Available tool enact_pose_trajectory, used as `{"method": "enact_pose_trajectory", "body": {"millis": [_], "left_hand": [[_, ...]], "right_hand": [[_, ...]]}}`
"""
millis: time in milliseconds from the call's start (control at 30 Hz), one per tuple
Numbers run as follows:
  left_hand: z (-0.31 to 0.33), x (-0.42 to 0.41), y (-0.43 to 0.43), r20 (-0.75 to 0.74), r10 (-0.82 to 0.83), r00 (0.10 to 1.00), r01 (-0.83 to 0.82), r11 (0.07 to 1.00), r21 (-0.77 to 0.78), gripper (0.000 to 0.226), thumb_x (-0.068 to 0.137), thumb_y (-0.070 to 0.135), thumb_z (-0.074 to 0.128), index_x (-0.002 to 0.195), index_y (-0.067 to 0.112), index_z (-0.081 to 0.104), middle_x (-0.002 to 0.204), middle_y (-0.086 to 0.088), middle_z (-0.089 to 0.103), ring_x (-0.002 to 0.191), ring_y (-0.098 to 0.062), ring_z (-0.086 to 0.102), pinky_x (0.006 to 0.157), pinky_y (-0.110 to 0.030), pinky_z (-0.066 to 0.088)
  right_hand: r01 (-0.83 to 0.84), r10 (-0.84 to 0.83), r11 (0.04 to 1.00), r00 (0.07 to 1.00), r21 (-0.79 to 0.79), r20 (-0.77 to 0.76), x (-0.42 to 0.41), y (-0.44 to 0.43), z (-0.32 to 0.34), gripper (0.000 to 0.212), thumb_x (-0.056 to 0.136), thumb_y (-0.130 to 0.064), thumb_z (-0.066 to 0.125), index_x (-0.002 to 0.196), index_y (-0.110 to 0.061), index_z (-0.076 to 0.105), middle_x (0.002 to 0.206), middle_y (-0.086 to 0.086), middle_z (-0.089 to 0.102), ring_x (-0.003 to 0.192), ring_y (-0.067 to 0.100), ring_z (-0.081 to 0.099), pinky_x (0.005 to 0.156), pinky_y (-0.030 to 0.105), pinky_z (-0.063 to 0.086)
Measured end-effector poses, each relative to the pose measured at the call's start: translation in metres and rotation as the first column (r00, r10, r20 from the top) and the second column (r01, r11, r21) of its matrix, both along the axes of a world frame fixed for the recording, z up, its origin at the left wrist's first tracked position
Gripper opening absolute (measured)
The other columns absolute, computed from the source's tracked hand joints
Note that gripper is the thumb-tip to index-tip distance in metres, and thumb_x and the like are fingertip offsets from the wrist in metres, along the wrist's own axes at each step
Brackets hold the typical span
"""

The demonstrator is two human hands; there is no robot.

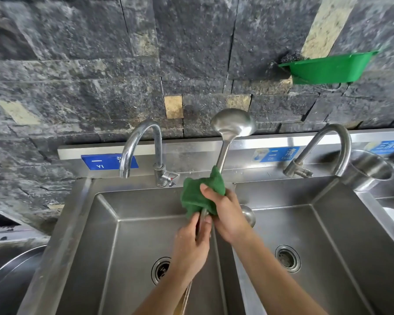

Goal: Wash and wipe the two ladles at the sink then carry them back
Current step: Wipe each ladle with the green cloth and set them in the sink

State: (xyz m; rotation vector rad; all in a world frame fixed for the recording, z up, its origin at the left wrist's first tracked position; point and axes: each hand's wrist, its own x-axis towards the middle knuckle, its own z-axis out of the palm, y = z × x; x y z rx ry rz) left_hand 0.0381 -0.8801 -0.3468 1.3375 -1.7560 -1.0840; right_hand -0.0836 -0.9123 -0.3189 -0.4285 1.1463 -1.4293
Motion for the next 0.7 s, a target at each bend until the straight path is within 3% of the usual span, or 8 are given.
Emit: {"method": "enact_pose_trajectory", "body": {"millis": [100, 200, 267, 367, 433, 600, 700], "left_hand": [[0.003, -0.004, -0.002, -0.025, -0.001, 1.0, 0.0, 1.0, -0.019, 0.019, 0.099, 0.028, 0.052, 0.081, 0.034, 0.055, 0.065, 0.001, 0.062, 0.057, -0.011, 0.056, 0.053, -0.016, 0.04], [0.002, 0.002, 0.011, -0.035, -0.043, 0.998, 0.039, 0.994, -0.101, 0.027, 0.098, 0.042, 0.046, 0.08, 0.023, 0.054, 0.061, -0.005, 0.057, 0.054, -0.019, 0.052, 0.054, -0.028, 0.041], [0.001, 0.007, 0.024, -0.035, -0.047, 0.998, 0.042, 0.993, -0.109, 0.034, 0.099, 0.042, 0.045, 0.075, 0.018, 0.05, 0.061, -0.01, 0.053, 0.054, -0.022, 0.049, 0.053, -0.03, 0.039], [-0.003, 0.012, 0.043, -0.015, -0.041, 0.999, 0.04, 0.996, -0.074, 0.032, 0.1, 0.035, 0.048, 0.073, 0.019, 0.049, 0.063, -0.01, 0.054, 0.052, -0.021, 0.049, 0.049, -0.024, 0.035], [-0.006, 0.013, 0.048, -0.041, -0.054, 0.998, 0.052, 0.997, -0.051, 0.031, 0.1, 0.034, 0.048, 0.073, 0.019, 0.049, 0.061, -0.01, 0.054, 0.049, -0.018, 0.046, 0.049, -0.027, 0.037], [-0.005, -0.005, 0.033, -0.083, 0.007, 0.997, -0.013, 0.997, -0.079, 0.033, 0.098, 0.046, 0.044, 0.073, 0.024, 0.048, 0.061, -0.011, 0.051, 0.05, -0.023, 0.046, 0.052, -0.039, 0.041], [-0.004, -0.012, 0.021, -0.105, 0.009, 0.994, -0.016, 0.998, -0.062, 0.027, 0.097, 0.05, 0.042, 0.086, 0.029, 0.053, 0.063, -0.004, 0.057, 0.044, -0.02, 0.049, 0.048, -0.038, 0.044]], "right_hand": [[-0.023, 0.023, 1.0, 1.0, -0.004, -0.004, 0.003, 0.014, 0.001, 0.044, 0.087, -0.013, 0.076, 0.115, 0.016, 0.058, 0.098, 0.029, 0.068, 0.089, 0.048, 0.062, 0.077, 0.052, 0.045], [0.018, -0.019, 0.999, 1.0, -0.04, -0.024, -0.011, 0.006, 0.019, 0.018, 0.096, -0.002, 0.066, 0.108, 0.013, 0.065, 0.094, 0.024, 0.071, 0.085, 0.036, 0.072, 0.073, 0.044, 0.062], [0.07, -0.071, 0.994, 0.997, -0.083, -0.021, -0.023, -0.007, 0.035, 0.01, 0.1, 0.001, 0.06, 0.104, 0.008, 0.065, 0.087, 0.019, 0.073, 0.074, 0.029, 0.074, 0.063, 0.038, 0.063], [0.174, -0.178, 0.979, 0.984, -0.11, -0.029, -0.042, -0.025, 0.056, 0.012, 0.101, 0.0, 0.059, 0.091, 0.005, 0.064, 0.079, 0.016, 0.073, 0.063, 0.025, 0.073, 0.053, 0.036, 0.062], [0.178, -0.182, 0.976, 0.983, -0.128, -0.019, -0.044, -0.026, 0.062, 0.014, 0.101, -0.001, 0.059, 0.089, 0.004, 0.066, 0.078, 0.016, 0.072, 0.059, 0.025, 0.072, 0.051, 0.037, 0.061], [0.009, -0.012, 0.991, 1.0, -0.133, -0.025, -0.016, 0.004, 0.04, 0.013, 0.101, -0.002, 0.058, 0.095, 0.007, 0.066, 0.086, 0.025, 0.073, 0.071, 0.035, 0.074, 0.062, 0.043, 0.064], [-0.035, 0.027, 0.996, 0.995, -0.079, -0.094, -0.007, 0.02, 0.024, 0.013, 0.095, -0.002, 0.067, 0.101, 0.01, 0.068, 0.096, 0.027, 0.072, 0.087, 0.037, 0.072, 0.082, 0.047, 0.06]]}}
